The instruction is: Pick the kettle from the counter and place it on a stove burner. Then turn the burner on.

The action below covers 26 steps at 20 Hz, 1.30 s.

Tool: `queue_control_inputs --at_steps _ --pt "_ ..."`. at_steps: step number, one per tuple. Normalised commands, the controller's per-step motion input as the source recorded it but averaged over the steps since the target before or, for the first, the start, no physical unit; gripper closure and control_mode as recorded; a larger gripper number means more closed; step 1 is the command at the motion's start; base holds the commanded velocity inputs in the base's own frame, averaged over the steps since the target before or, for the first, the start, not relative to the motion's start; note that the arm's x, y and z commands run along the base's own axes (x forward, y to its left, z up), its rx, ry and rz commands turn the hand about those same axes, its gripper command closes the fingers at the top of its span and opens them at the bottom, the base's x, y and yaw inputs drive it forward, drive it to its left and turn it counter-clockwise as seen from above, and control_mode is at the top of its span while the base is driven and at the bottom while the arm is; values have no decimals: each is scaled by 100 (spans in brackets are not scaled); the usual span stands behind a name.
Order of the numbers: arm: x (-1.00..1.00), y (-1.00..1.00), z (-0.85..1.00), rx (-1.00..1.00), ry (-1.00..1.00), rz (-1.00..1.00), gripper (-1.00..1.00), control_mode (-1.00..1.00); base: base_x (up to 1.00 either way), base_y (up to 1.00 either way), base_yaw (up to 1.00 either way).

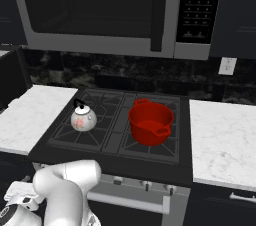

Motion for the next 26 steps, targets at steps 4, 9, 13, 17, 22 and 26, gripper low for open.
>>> queue_control_inputs --at_steps 4,9,13,17,22,26 --pt "2 -38 1 30 -16 26 -100 -100 0 0 0" --pt "15 -15 5 28 -14 19 -100 -100 0 0 0" --pt "23 0 0 21 -3 5 -100 -100 0 0 0" --pt "13 -9 0 10 -1 1 -100 -100 0 0 0" --pt "15 -16 -5 3 0 0 -100 -100 0 0 0" --pt "18 -25 -4 4 0 2 -100 -100 0 0 0"
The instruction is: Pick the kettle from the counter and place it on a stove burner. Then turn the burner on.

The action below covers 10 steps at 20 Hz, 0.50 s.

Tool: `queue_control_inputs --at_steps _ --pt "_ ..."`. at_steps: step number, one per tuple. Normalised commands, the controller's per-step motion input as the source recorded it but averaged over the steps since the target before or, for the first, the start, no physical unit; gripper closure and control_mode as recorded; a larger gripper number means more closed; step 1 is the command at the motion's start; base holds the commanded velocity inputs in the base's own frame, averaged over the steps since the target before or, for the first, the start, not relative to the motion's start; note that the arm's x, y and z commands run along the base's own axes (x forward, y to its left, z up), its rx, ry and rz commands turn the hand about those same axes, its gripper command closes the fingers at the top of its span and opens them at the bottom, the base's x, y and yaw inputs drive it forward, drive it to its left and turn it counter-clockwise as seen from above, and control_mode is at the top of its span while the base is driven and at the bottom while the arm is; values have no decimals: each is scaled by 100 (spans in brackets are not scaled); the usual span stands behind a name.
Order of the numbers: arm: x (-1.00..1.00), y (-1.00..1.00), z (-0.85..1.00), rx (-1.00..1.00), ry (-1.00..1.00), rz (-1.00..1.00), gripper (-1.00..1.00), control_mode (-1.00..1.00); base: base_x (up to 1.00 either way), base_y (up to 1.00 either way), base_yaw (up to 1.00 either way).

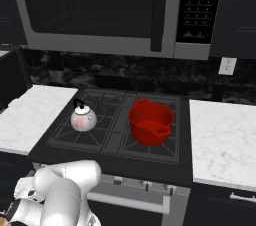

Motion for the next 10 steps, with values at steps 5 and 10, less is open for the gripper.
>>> queue_control_inputs --at_steps 5,10 --pt "20 -25 -9 4 0 3 -100 -100 0 0 0" --pt "33 -5 -18 1 0 2 -100 -100 0 0 0"
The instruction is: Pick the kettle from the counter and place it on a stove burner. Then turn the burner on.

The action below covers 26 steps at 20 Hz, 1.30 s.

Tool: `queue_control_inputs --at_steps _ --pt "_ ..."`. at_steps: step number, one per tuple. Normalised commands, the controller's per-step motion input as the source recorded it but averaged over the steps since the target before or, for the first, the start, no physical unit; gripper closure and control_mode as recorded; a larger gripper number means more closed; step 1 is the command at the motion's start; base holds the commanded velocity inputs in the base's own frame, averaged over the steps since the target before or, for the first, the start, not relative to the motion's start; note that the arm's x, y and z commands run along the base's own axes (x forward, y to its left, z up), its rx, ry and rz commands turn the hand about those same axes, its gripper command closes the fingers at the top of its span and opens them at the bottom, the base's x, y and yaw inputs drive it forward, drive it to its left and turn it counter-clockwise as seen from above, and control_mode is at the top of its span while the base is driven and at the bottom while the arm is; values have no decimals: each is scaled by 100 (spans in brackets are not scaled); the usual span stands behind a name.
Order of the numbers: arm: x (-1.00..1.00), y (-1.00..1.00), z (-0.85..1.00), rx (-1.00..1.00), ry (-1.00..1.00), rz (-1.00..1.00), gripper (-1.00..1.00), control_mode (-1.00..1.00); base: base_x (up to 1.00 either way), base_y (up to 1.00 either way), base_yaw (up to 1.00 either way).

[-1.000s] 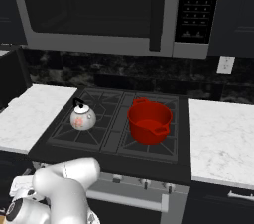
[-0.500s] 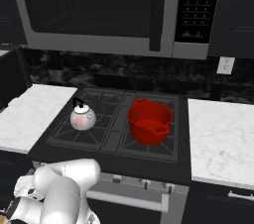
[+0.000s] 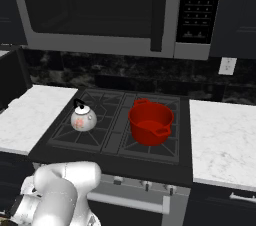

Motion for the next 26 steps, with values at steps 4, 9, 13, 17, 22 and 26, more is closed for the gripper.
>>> queue_control_inputs --at_steps 4,9,13,17,22,26 --pt "37 0 -25 0 0 1 -100 -100 0 0 0" --pt "33 0 -34 0 0 1 -100 -100 0 0 0" --pt "30 0 -29 0 0 1 -100 -100 0 0 0" --pt "27 0 -12 0 0 0 -100 -100 0 0 0" --pt "14 -3 3 2 0 0 -100 -100 0 0 0" --pt "0 0 16 1 0 0 -100 -100 0 0 0"
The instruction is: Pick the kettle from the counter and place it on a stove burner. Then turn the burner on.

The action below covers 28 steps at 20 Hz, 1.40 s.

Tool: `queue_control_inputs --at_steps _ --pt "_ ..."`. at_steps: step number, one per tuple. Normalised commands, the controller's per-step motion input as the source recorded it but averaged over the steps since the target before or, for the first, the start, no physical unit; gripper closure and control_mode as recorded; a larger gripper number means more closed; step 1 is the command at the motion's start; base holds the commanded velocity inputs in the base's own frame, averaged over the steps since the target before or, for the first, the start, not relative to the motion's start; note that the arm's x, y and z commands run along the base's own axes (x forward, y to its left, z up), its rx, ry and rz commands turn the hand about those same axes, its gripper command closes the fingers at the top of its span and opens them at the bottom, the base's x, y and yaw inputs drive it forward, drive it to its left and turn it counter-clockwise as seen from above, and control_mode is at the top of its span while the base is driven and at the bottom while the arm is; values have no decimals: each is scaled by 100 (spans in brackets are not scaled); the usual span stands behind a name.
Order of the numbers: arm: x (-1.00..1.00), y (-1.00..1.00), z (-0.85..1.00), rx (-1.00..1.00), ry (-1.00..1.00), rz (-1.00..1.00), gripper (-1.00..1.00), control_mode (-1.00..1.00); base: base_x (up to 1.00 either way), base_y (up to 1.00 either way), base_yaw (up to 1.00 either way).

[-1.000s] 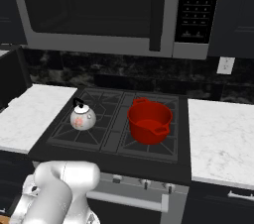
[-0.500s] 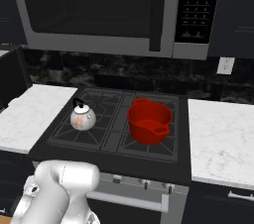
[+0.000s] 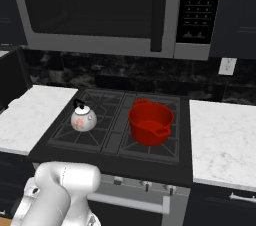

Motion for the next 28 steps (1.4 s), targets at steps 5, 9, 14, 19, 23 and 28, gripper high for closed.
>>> queue_control_inputs --at_steps 5,9,14,19,23,28 --pt "0 0 21 0 0 0 -100 -100 0 0 0" --pt "0 0 33 10 0 0 -100 -100 0 0 0" --pt "0 -3 30 24 1 0 -100 -100 0 0 0" --pt "0 -20 7 25 4 0 -100 -100 0 0 0" --pt "3 -12 -26 1 9 2 -100 -100 0 0 0" --pt "6 -7 -29 0 12 3 -100 -100 0 0 0"
